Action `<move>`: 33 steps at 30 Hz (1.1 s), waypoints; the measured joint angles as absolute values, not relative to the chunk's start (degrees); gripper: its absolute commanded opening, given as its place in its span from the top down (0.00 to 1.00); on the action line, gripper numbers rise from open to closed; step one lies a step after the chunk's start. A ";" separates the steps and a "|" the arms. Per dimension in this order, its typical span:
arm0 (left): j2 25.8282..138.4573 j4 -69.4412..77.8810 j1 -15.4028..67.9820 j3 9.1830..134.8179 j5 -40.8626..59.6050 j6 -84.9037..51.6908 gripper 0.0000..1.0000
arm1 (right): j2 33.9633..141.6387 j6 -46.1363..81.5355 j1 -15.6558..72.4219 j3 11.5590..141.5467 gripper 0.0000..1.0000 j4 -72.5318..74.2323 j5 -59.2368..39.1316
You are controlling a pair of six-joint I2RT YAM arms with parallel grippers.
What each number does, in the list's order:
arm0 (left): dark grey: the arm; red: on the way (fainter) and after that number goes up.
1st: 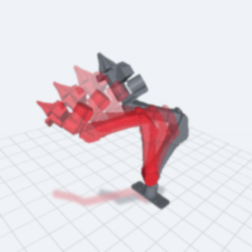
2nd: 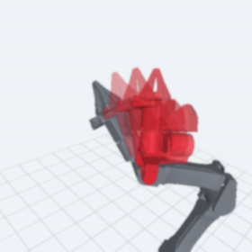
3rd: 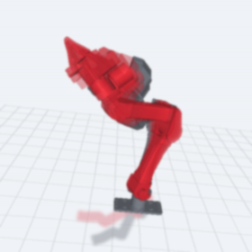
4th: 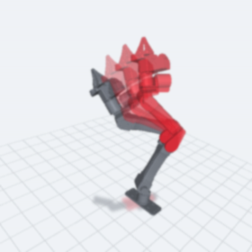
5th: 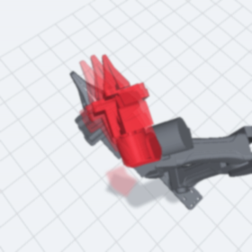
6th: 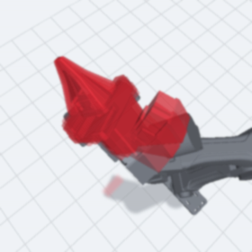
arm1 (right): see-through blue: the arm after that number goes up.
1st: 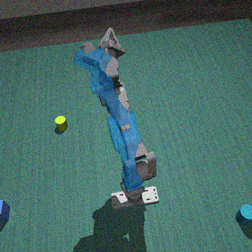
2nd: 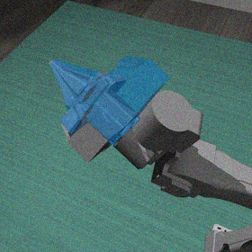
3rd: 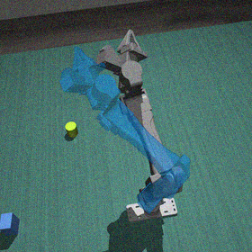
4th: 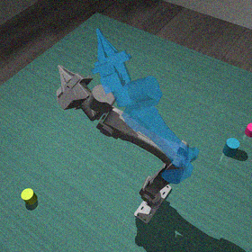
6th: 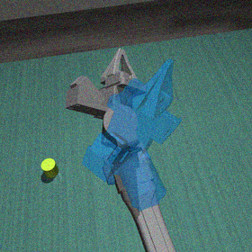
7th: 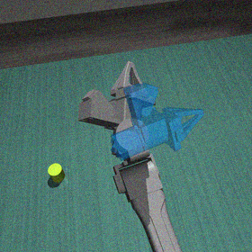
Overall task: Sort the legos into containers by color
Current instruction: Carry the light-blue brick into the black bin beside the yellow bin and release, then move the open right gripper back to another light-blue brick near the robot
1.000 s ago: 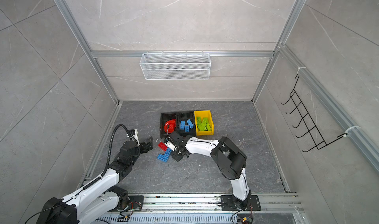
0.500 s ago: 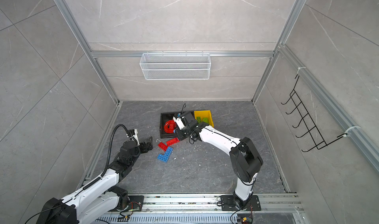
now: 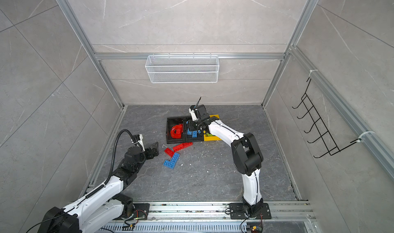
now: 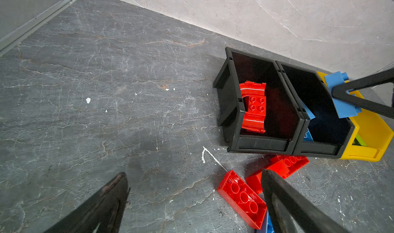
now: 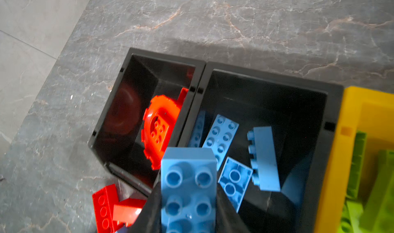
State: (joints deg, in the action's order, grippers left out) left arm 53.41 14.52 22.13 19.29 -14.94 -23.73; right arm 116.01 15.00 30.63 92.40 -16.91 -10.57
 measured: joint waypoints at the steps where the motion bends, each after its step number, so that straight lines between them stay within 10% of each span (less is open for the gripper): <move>1: 53.41 14.52 22.13 19.29 -14.94 -23.73 0.00 | 116.81 15.14 30.33 93.34 0.71 -16.91 -10.55; 16: 53.25 14.37 22.13 19.29 -14.94 -23.75 0.00 | 119.77 15.90 29.17 96.16 0.34 -17.76 -11.44; 33: 52.29 14.02 22.13 19.29 -15.42 -23.86 0.00 | 102.80 13.02 47.35 70.89 0.30 -14.61 -10.41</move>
